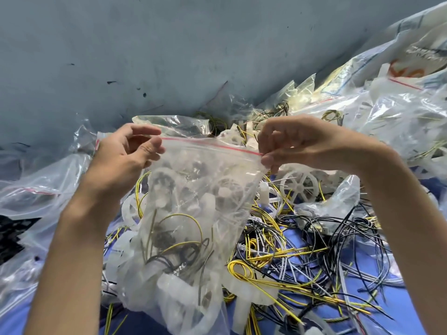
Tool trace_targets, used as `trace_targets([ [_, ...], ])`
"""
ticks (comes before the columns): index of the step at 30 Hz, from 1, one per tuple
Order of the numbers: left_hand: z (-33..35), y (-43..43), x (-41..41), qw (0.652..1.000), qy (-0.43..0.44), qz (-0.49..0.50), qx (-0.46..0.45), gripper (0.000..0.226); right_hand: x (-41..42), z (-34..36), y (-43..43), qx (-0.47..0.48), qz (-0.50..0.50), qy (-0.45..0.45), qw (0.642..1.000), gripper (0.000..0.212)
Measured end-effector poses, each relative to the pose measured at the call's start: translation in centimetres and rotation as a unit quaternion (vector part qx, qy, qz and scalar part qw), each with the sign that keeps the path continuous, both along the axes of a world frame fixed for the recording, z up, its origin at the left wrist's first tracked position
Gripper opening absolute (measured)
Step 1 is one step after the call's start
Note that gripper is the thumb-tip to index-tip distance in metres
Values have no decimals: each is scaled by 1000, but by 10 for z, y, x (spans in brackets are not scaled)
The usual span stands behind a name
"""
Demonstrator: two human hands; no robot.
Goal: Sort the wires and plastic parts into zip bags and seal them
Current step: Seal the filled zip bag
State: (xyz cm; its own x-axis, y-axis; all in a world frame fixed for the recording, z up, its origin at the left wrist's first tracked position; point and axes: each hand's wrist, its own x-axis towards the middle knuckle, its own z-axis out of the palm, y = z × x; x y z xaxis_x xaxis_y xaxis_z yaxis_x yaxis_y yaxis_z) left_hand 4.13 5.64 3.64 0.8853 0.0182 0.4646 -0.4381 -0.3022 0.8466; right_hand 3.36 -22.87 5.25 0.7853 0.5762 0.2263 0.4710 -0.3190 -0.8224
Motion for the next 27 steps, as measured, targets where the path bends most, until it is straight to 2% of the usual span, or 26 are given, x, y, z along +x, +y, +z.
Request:
trace_targets([
  [2,1,1,-1,1000,-3,-5,-4,12,3,-2,-1,1,-6,33,999,30],
  [6,3,2,-2,1000,0,4,-6,12,2,-5,2,-90,-25,41,995,51],
  [10,3,3,-3,999,42,10,8,4,-1,-3,9,-79,-26,26,996,40],
  [14,2,6,-4,996,88,-6,23,5,-3,-3,9,-62,-19,34,997,37],
  [23,5,6,-6,998,63,-16,4,8,-7,-1,9,-64,-7,39,997,39],
  [27,5,7,-7,998,50,-21,-8,11,-8,-1,7,-55,1,43,998,31],
])
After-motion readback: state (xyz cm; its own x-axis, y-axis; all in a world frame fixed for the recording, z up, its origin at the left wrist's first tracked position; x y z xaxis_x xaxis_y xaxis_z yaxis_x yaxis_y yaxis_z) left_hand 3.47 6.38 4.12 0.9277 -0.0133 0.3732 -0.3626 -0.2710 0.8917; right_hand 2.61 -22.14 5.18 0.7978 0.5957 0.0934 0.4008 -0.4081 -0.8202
